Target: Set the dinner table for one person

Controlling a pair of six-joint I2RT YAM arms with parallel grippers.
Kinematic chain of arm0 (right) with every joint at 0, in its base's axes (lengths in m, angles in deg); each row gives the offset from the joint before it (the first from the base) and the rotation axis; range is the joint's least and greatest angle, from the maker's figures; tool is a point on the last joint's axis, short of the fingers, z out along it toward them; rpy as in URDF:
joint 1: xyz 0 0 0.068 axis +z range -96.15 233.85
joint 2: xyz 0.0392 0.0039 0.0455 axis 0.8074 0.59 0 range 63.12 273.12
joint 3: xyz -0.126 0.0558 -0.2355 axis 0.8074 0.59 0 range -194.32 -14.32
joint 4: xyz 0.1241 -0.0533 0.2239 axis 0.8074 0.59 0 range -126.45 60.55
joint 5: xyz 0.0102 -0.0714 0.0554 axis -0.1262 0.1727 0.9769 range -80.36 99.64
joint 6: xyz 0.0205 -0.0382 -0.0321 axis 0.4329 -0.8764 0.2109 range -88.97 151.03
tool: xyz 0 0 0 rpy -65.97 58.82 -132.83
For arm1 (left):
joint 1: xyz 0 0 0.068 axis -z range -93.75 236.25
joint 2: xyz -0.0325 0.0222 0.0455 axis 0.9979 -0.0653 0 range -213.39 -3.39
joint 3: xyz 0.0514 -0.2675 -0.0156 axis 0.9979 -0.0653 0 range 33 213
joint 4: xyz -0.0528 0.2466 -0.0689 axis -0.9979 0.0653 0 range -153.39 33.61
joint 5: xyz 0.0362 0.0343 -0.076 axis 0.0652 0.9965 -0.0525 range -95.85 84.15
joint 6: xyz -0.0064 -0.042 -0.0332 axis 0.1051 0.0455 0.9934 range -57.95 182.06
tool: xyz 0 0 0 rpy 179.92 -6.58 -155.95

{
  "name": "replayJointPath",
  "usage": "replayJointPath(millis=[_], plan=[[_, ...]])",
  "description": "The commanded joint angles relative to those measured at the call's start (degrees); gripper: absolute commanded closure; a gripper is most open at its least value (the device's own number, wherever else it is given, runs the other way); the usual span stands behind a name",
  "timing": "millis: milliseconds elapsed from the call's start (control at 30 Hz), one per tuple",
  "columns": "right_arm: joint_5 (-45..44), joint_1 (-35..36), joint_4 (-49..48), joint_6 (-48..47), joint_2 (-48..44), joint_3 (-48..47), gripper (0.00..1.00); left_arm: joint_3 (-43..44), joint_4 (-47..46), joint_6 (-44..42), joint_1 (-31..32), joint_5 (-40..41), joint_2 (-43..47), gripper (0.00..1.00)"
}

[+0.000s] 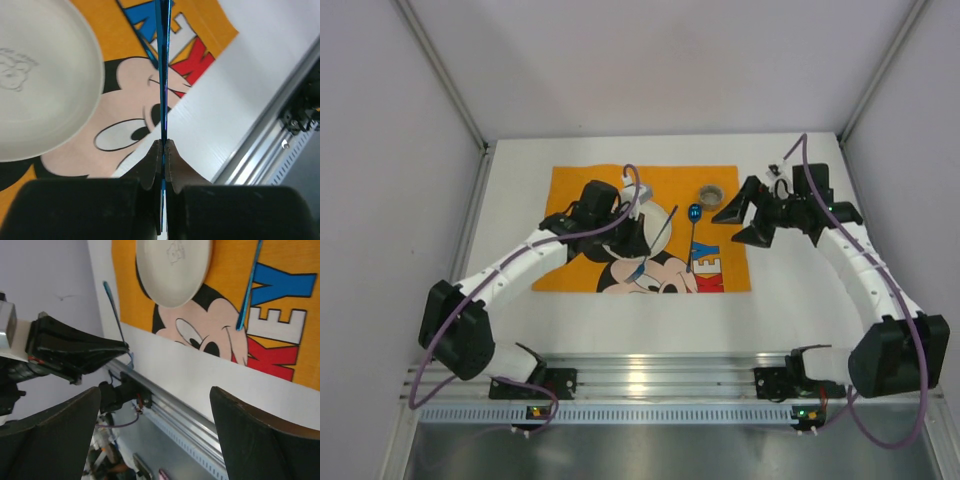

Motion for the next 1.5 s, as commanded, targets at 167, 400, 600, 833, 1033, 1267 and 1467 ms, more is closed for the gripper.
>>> replayJointPath(millis=[167,400,600,833,1033,1267,1467], plan=[[14.56,2.92,-17.95,11.63,6.21,-2.62,0.12,5.00,-1.22,2.00,11.44,-1.75,-0.88,1.00],[13.59,5.30,-17.96,11.89,7.36,-1.06,0.36,6.93,-1.31,2.26,15.05,0.98,-2.99,1.00],[13.15,5.48,-17.69,11.90,4.99,3.08,0.50,7.46,-1.22,1.56,15.14,2.39,-3.69,1.00],[10.78,6.62,-12.34,7.43,4.28,4.75,0.56,7.90,-1.49,1.91,15.14,2.83,-4.05,1.00],[9.37,6.80,-12.07,6.27,4.28,6.07,0.73,8.43,-1.58,1.73,15.14,1.60,-4.05,1.00],[7.44,6.89,-12.15,5.57,3.93,6.86,0.95,8.52,-1.31,1.47,15.32,-0.68,-2.99,1.00],[6.91,6.89,-11.98,5.66,3.75,5.99,0.88,8.87,0.97,0.68,15.67,-2.09,-3.43,1.00]])
